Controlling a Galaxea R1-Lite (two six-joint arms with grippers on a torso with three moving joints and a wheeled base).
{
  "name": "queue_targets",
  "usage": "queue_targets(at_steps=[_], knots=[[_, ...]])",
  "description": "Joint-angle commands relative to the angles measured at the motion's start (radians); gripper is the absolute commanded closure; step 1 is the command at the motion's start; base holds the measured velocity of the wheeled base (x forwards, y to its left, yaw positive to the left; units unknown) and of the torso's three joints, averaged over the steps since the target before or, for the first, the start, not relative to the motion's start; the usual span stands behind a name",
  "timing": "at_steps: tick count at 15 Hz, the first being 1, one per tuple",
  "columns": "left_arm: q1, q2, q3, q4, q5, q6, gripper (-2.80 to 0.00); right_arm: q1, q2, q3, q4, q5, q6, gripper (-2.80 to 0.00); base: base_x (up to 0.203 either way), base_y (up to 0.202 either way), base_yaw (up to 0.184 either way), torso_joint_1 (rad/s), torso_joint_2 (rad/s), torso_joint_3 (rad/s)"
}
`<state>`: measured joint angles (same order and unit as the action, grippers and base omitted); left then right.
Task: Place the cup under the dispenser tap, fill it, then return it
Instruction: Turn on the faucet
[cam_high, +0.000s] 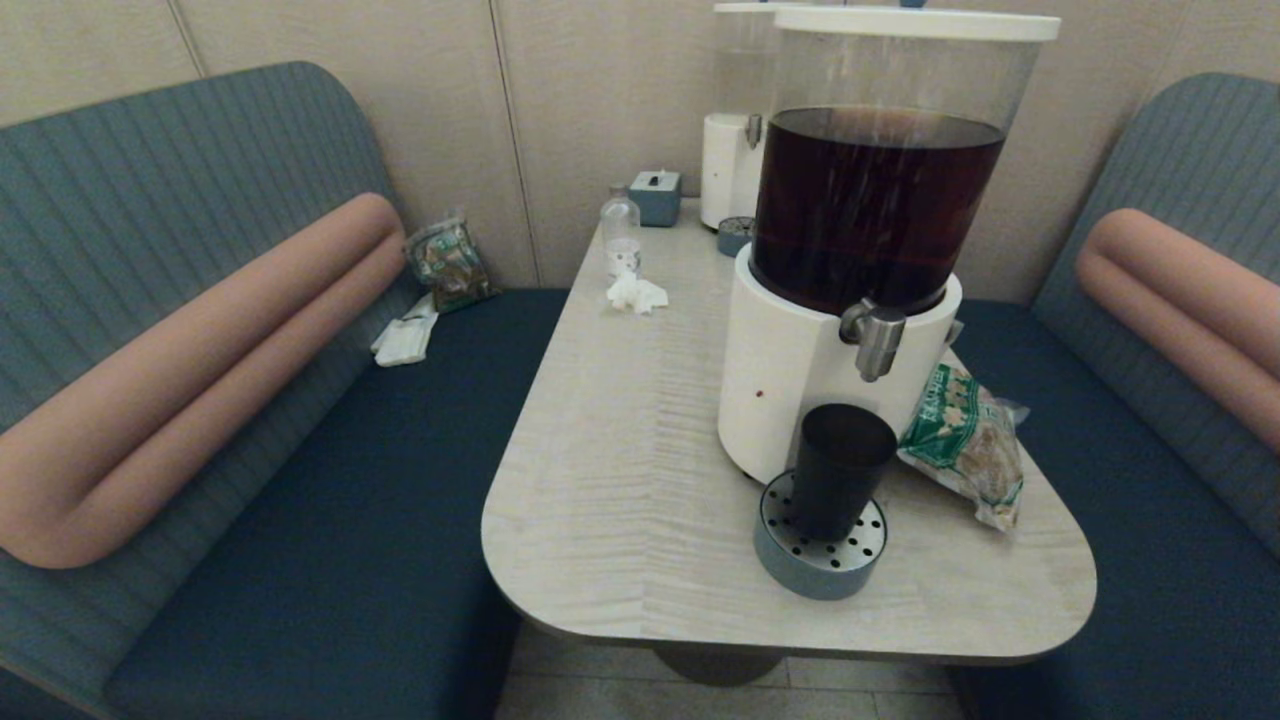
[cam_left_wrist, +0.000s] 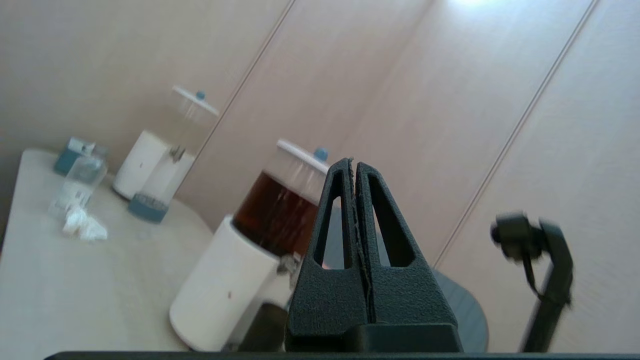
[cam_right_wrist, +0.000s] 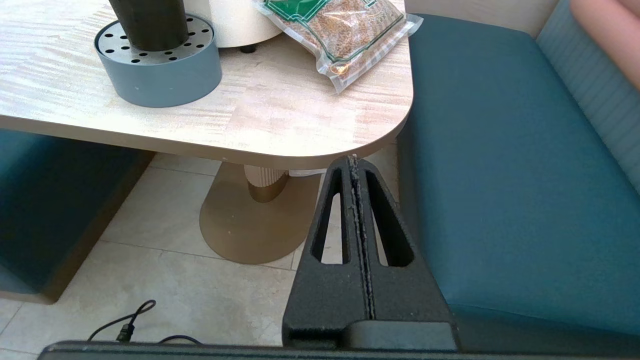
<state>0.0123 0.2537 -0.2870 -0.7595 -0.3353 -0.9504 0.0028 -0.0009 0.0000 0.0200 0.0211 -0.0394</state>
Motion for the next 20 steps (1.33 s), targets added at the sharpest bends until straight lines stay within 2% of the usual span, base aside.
queue_targets(at_steps=[1,5,6,7,8,9,11,13,14,15,17,18,20], knots=[[-0.011,-0.087,0.013,0.043,-0.001,0.002,0.00,0.000,0.001,0.000,0.000,0.000,-0.001,0.00,0.000,0.000,0.000,0.000,0.00,0.000],[-0.011,-0.103,0.048,0.048,-0.004,0.007,0.00,0.000,0.001,0.002,0.000,0.000,-0.001,0.00,0.000,0.000,0.000,0.000,0.00,0.000],[-0.011,-0.122,0.071,0.053,-0.011,0.033,0.00,0.000,0.001,0.002,0.000,0.000,-0.001,0.00,0.000,0.000,0.000,0.000,0.00,0.000],[-0.011,-0.175,0.126,0.065,-0.030,0.098,0.00,0.000,0.001,0.001,0.000,0.000,-0.001,0.00,0.000,0.000,0.000,0.000,0.00,0.000],[-0.011,-0.221,0.202,0.071,-0.051,0.219,0.00,0.000,0.001,0.001,0.000,0.000,-0.001,0.00,0.000,0.000,0.000,0.000,0.00,0.000],[-0.011,-0.238,0.256,0.087,-0.069,0.374,0.00,0.000,0.001,0.000,0.000,0.000,-0.001,0.00,0.000,0.000,0.000,0.000,0.00,0.000],[-0.011,-0.250,0.280,0.263,-0.060,0.600,0.00,0.000,0.001,0.002,0.000,0.000,-0.001,0.00,0.000,0.000,0.000,0.000,0.00,0.000],[-0.011,-0.252,0.285,0.486,0.076,0.803,0.00,0.000,0.001,0.000,0.000,0.000,-0.001,0.00,0.000,0.000,0.000,0.000,0.00,0.000],[-0.011,-0.253,0.286,0.579,0.140,0.854,0.00,0.000,0.001,0.001,0.000,0.000,-0.001,0.00,0.000,0.000,0.000,0.000,0.00,0.000],[-0.011,-0.254,0.287,0.619,0.204,0.878,0.00,0.000,0.001,0.002,0.000,0.000,-0.001,0.00,0.000,0.000,0.000,0.000,0.00,0.000],[-0.011,-0.254,0.287,0.709,0.317,0.883,0.00,0.000,0.001,0.002,0.000,0.000,-0.001,0.00,0.000,0.000,0.000,0.000,0.00,0.000],[-0.011,-0.254,0.280,0.776,0.351,0.872,0.00,0.000,0.001,0.000,0.000,0.000,-0.001,0.00,0.000,0.000,0.000,0.000,0.00,0.000],[-0.011,-0.252,0.279,0.772,0.355,0.869,0.00,0.000,0.001,0.000,0.000,0.000,-0.001,0.00,0.000,0.000,0.000,0.000,0.00,0.000]])
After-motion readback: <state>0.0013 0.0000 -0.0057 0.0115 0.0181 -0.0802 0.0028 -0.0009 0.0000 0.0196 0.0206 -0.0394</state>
